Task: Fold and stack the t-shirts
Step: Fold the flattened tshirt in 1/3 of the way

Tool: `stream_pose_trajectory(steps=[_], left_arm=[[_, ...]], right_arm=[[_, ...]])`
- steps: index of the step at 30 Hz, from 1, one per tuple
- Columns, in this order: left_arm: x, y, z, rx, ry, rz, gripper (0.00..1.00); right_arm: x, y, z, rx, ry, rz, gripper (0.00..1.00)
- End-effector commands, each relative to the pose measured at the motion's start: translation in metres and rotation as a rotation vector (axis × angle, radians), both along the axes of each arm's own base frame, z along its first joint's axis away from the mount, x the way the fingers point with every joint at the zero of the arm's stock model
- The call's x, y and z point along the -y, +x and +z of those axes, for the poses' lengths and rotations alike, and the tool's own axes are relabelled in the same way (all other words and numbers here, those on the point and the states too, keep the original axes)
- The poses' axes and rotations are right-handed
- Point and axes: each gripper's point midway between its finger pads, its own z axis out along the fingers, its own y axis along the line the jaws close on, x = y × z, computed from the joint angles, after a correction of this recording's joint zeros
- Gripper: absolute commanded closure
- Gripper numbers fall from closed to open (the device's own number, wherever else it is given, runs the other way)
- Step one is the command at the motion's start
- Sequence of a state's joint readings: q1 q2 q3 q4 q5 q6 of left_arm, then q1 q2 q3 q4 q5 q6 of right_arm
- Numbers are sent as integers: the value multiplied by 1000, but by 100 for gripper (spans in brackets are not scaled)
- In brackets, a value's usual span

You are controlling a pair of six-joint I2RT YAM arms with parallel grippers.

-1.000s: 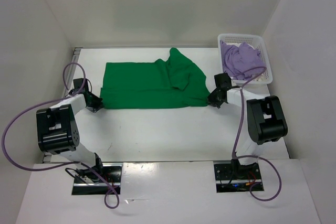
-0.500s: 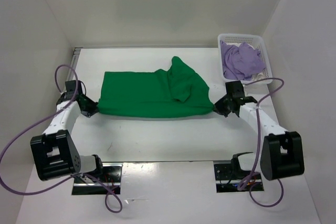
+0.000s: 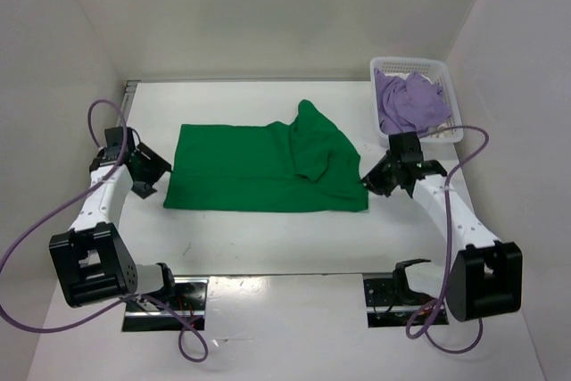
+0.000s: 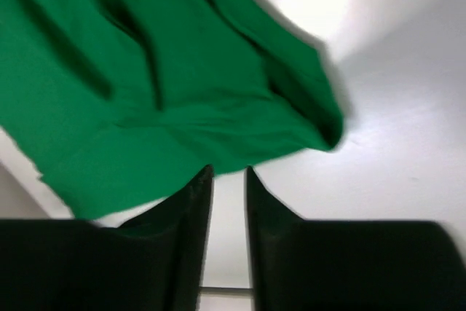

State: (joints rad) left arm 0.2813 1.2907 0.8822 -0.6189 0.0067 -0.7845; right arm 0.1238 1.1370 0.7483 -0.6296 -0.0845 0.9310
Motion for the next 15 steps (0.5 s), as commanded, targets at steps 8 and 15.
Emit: stream_pose_trajectory(steps=[8,15], left_arm=[[-11,143,41,308,115,-85,76],[-22,197,10,267,164,-137,40]], right_arm=[[-62,158,49,242,-117,369,100],[-78,259,42,331,-170,380,91]])
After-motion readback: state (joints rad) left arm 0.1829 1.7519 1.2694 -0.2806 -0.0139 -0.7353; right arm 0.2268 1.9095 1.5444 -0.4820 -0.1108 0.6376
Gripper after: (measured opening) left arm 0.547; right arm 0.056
